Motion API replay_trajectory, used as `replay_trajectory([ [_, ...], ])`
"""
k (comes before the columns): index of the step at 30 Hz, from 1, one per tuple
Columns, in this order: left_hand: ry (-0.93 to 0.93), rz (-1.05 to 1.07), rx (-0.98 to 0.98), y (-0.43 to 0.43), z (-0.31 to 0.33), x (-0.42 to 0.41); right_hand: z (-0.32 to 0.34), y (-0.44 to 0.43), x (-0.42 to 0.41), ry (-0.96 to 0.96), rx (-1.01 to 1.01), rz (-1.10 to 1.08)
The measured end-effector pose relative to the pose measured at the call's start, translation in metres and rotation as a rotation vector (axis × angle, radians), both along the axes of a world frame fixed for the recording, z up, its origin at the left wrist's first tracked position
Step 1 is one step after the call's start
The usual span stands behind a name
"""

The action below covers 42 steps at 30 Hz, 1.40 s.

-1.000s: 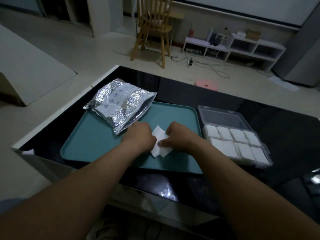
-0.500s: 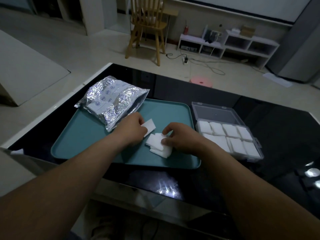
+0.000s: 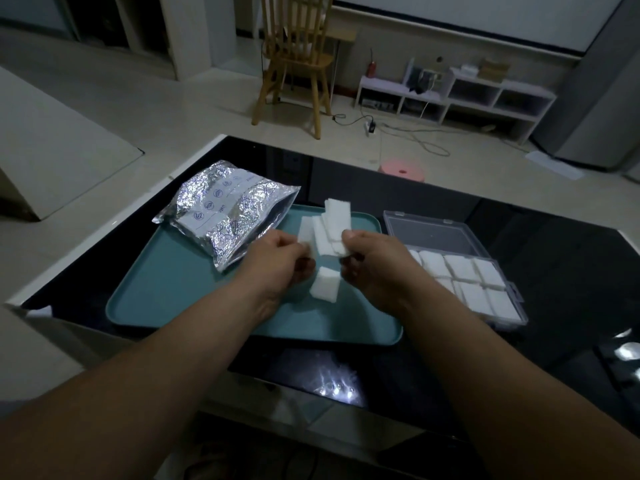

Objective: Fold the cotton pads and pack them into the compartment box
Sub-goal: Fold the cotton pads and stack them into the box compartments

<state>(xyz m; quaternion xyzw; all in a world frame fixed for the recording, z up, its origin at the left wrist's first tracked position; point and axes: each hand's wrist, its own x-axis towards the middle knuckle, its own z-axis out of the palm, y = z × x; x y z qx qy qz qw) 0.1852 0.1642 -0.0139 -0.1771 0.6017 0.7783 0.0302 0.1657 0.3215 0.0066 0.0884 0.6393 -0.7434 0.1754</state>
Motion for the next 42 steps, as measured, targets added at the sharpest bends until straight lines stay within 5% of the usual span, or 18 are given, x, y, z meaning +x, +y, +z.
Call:
replay_trajectory([
  [13, 0.033, -0.236, 0.030, 0.029, 0.011, 0.008, -0.005, 0.002, 0.030, 0.064, 0.250, -0.013],
  [18, -0.043, -0.346, 0.199, 0.034, 0.009, 0.011, -0.005, 0.031, 0.040, 0.697, 0.927, 0.069],
  [21, -0.094, -0.537, 0.303, 0.038, 0.008, 0.014, -0.003, 0.042, 0.046, 0.745, 0.855, 0.272],
  [24, -0.106, -0.632, 0.416, 0.045, 0.004, 0.017, -0.006, 0.046, 0.049, 0.711, 0.848, 0.231],
  [31, -0.160, -0.511, 0.477, 0.057, 0.003, 0.013, -0.003, 0.058, 0.051, 0.836, 0.888, 0.296],
  [42, -0.187, -0.578, 0.513, 0.096, 0.017, 0.021, 0.007, 0.103, 0.053, 0.653, 0.767, 0.233],
])
